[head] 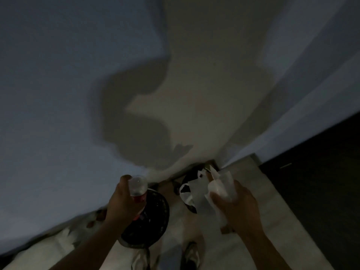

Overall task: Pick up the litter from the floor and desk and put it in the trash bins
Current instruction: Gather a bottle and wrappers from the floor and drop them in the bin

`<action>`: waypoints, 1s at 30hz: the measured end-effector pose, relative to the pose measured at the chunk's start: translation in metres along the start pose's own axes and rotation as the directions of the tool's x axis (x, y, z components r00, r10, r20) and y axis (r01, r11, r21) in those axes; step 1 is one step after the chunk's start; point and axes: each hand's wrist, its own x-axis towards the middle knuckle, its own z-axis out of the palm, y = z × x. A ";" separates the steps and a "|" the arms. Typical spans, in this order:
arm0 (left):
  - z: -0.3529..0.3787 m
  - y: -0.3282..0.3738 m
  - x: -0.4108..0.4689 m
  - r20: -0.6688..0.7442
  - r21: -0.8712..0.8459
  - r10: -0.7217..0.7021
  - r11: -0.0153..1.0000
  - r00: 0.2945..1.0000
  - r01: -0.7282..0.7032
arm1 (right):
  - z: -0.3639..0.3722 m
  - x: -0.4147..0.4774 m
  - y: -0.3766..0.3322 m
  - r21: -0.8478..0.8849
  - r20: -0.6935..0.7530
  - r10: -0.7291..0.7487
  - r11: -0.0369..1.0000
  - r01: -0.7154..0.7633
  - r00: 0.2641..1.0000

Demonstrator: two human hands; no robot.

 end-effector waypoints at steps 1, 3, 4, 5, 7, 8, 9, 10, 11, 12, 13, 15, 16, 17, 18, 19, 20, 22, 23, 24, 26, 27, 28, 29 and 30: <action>0.011 -0.009 0.004 -0.010 -0.003 -0.023 1.000 1.000 0.023 | 0.006 0.008 0.011 -0.012 0.021 0.022 1.000 -0.022 1.000; 0.032 -0.026 0.012 -0.010 0.003 -0.066 0.998 0.998 0.066 | 0.020 0.022 0.033 -0.030 0.037 0.040 0.999 -0.039 0.999; 0.043 -0.034 0.016 -0.010 0.001 -0.096 0.995 0.995 0.096 | 0.027 0.028 0.044 -0.050 0.041 0.035 0.998 -0.033 0.999; 0.053 -0.042 0.020 -0.015 0.000 -0.129 0.992 0.992 0.129 | 0.034 0.033 0.054 -0.072 0.049 0.043 0.997 -0.040 0.998; 0.073 -0.061 0.029 -0.034 0.018 -0.173 0.985 0.984 0.174 | 0.049 0.042 0.075 -0.103 0.058 0.094 0.991 -0.088 0.994; 0.082 -0.072 0.032 -0.034 0.033 -0.184 0.982 0.982 0.185 | 0.057 0.046 0.085 -0.105 0.057 0.114 0.989 -0.107 0.992; 0.092 -0.082 0.037 -0.024 0.050 -0.189 0.981 0.982 0.190 | 0.065 0.051 0.096 -0.088 0.053 0.126 0.989 -0.121 0.991; 0.101 -0.092 0.040 -0.011 0.075 -0.191 0.979 0.982 0.191 | 0.073 0.055 0.107 -0.066 0.058 0.135 0.989 -0.132 0.989; 0.110 -0.101 0.044 0.012 0.104 -0.192 0.976 0.981 0.190 | 0.081 0.059 0.117 -0.057 0.069 0.140 0.989 -0.137 0.988; 0.118 -0.109 0.048 0.040 0.131 -0.195 0.973 0.980 0.188 | 0.089 0.063 0.127 -0.067 0.089 0.146 0.988 -0.141 0.985; 0.126 -0.115 0.051 0.060 0.155 -0.199 0.970 0.978 0.188 | 0.096 0.067 0.136 -0.073 0.106 0.154 0.987 -0.147 0.982; 0.140 -0.124 0.058 0.085 0.194 -0.228 0.959 0.970 0.209 | 0.110 0.075 0.155 -0.059 0.125 0.163 0.986 -0.156 0.979; 0.147 -0.126 0.059 0.103 0.210 -0.241 0.954 0.965 0.215 | 0.115 0.078 0.163 -0.062 0.135 0.169 0.985 -0.162 0.976; 0.154 -0.128 0.060 0.127 0.224 -0.248 0.951 0.960 0.215 | 0.119 0.080 0.169 -0.053 0.137 0.189 0.982 -0.184 0.972; 0.160 -0.128 0.059 0.153 0.233 -0.253 0.949 0.955 0.214 | 0.123 0.082 0.174 -0.020 0.133 0.211 0.977 -0.210 0.968; 0.167 -0.128 0.058 0.182 0.242 -0.262 0.946 0.948 0.215 | 0.126 0.083 0.180 0.018 0.122 0.219 0.975 -0.223 0.968; 0.173 -0.127 0.056 0.213 0.254 -0.264 0.945 0.941 0.207 | 0.128 0.085 0.185 0.037 0.114 0.215 0.975 -0.220 0.970; 0.187 -0.122 0.056 0.275 0.287 -0.245 0.944 0.930 0.163 | 0.130 0.089 0.196 0.014 0.120 0.212 0.976 -0.216 0.970; 0.194 -0.118 0.057 0.302 0.297 -0.231 0.945 0.925 0.139 | 0.130 0.092 0.200 0.014 0.126 0.223 0.974 -0.226 0.967; 0.202 -0.113 0.060 0.325 0.297 -0.215 0.948 0.921 0.116 | 0.130 0.096 0.205 0.033 0.127 0.234 0.970 -0.240 0.964; 0.218 -0.101 0.066 0.366 0.298 -0.178 0.952 0.914 0.066 | 0.132 0.107 0.212 0.109 0.115 0.248 0.959 -0.260 0.962; 0.227 -0.094 0.069 0.387 0.302 -0.161 0.952 0.908 0.040 | 0.134 0.115 0.215 0.136 0.115 0.260 0.952 -0.274 0.959; 0.236 -0.089 0.072 0.398 0.303 -0.148 0.953 0.905 0.022 | 0.136 0.123 0.217 0.157 0.120 0.271 0.945 -0.288 0.955; 0.244 -0.084 0.076 0.405 0.304 -0.147 0.953 0.902 0.019 | 0.139 0.131 0.218 0.177 0.126 0.280 0.938 -0.299 0.952; 0.253 -0.080 0.079 0.409 0.299 -0.150 0.954 0.900 0.023 | 0.143 0.141 0.219 0.206 0.130 0.282 0.930 -0.305 0.950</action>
